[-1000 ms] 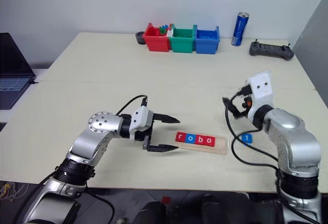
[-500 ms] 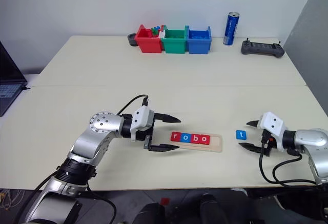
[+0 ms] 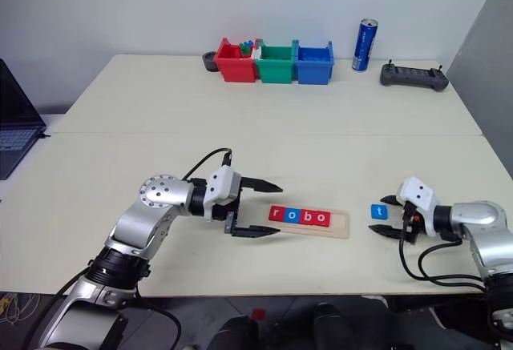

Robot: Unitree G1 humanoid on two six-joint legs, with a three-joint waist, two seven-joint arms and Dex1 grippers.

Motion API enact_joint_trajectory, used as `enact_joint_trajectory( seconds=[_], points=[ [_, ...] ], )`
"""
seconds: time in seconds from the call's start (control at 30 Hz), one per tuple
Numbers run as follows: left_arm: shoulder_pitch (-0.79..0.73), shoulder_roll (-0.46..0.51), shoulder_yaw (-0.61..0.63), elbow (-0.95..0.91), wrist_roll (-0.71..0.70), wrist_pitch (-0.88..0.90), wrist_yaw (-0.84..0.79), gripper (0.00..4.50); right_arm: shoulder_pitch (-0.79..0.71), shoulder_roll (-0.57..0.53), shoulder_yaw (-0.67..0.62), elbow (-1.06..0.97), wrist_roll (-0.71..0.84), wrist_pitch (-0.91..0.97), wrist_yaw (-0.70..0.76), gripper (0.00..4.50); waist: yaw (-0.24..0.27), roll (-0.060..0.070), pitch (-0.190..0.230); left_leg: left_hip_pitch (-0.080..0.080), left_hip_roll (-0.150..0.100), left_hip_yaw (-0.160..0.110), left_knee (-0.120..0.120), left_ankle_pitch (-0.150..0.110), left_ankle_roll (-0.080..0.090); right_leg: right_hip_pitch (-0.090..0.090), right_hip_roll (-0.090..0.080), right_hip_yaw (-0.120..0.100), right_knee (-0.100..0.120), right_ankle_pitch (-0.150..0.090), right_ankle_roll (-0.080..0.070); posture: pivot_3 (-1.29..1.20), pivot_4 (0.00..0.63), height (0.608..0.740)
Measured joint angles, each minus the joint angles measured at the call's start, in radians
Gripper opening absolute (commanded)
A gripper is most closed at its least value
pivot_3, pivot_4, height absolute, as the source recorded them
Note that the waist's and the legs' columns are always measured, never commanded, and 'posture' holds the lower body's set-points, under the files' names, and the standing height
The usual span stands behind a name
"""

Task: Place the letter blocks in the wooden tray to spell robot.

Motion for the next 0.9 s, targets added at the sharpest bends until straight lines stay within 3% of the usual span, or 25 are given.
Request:
enact_joint_trajectory(
  seconds=[0.17, 0.33, 0.63, 0.9],
  points=[
    [0.006, 0.003, 0.0, -0.01, 0.0, 0.001, -0.001, 4.5, -0.01, 0.0, 0.0, 0.016, -0.001, -0.006, 0.004, 1.44, 0.002, 0.0, 0.0, 0.0, 0.0, 0.0, 0.0, 0.0, 0.0, 0.0, 0.0, 0.0, 0.0, 0.0, 0.0, 0.0, 0.15, 0.74],
    [0.006, 0.0, 0.002, -0.017, -0.015, 0.002, -0.009, 4.5, -0.013, -0.001, 0.0, 0.001, -0.014, -0.028, 0.001, 1.46, 0.002, 0.0, 0.0, 0.0, 0.0, 0.0, 0.0, 0.0, 0.0, 0.0, 0.0, 0.0, 0.0, 0.0, 0.0, 0.0, 0.15, 0.74],
    [0.007, -0.017, 0.049, -0.064, -0.112, 0.041, 0.004, 4.5, 0.008, 0.001, 0.02, -0.294, 0.064, 0.108, 0.023, 1.46, 0.008, 0.0, 0.0, 0.0, 0.0, -0.001, 0.0, 0.0, 0.0, 0.0, 0.0, -0.001, 0.0, 0.0, 0.0, 0.0, 0.15, 0.74],
    [0.023, 0.002, 0.05, -0.065, -0.111, 0.044, 0.014, 4.5, 0.011, 0.024, 0.09, -0.304, 0.043, 0.116, 0.021, 1.46, 0.014, 0.0, 0.0, 0.0, 0.0, -0.001, 0.0, 0.0, 0.0, 0.0, 0.0, -0.001, 0.0, 0.0, 0.0, 0.0, 0.15, 0.74]
  ],
)
